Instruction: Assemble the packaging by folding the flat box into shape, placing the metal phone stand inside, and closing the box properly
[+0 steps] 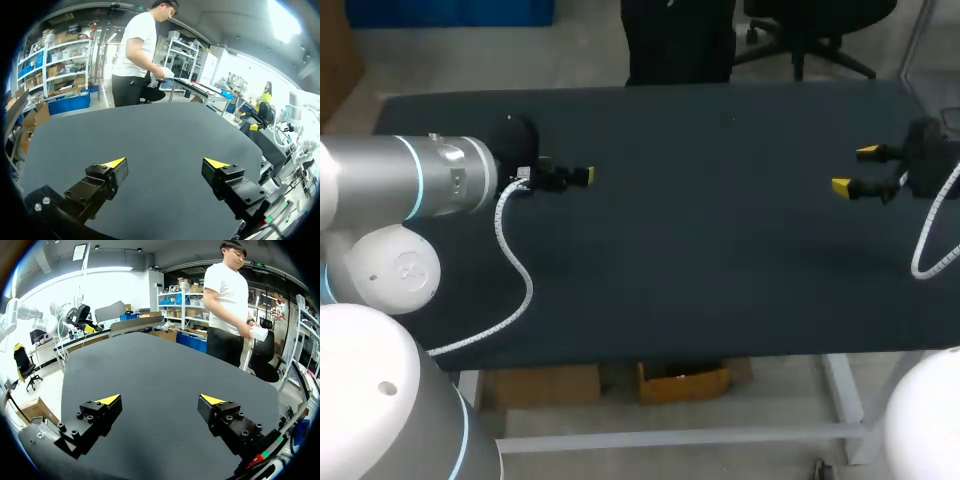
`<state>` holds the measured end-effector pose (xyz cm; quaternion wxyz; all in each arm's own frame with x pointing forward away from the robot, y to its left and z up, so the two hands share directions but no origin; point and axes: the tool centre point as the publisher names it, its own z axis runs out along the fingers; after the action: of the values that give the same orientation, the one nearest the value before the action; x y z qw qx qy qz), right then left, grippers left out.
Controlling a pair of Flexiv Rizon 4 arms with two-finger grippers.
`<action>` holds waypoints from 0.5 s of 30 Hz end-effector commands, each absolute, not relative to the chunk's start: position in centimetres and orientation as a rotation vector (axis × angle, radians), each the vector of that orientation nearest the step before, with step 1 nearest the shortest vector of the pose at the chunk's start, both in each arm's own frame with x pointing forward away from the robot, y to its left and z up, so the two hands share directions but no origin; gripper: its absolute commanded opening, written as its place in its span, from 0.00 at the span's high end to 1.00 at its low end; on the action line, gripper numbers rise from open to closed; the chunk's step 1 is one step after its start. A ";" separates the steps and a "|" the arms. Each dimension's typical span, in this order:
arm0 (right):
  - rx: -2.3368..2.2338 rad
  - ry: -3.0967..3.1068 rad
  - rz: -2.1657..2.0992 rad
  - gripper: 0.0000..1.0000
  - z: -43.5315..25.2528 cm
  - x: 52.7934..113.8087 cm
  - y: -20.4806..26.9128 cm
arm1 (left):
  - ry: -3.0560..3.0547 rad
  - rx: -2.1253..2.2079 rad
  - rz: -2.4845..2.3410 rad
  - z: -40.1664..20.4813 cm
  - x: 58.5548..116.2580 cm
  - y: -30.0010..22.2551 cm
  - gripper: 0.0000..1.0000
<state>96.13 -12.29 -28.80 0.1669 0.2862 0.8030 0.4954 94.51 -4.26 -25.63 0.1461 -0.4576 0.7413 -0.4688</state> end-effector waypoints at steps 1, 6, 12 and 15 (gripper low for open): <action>0.812 2.286 1.416 0.00 -28.7 96.0 -12.4 | 2.152 -1.238 -1.355 -26.2 93.9 -3.8 0.00; 0.812 2.286 1.416 0.00 -28.7 96.0 -12.4 | 2.157 -1.156 -1.330 -26.3 93.6 -3.8 0.00; 0.812 2.286 1.416 0.00 -28.7 96.0 -12.4 | 2.158 -1.148 -1.318 -26.0 93.6 -3.7 0.00; 0.812 2.286 1.416 0.00 -28.7 96.0 -12.4 | 2.158 -1.148 -1.318 -26.0 93.6 -3.7 0.00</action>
<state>96.13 -12.29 -28.80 0.1669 0.2862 0.8030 0.4954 93.61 -3.45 -26.09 0.1792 -0.4031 0.7635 -0.4717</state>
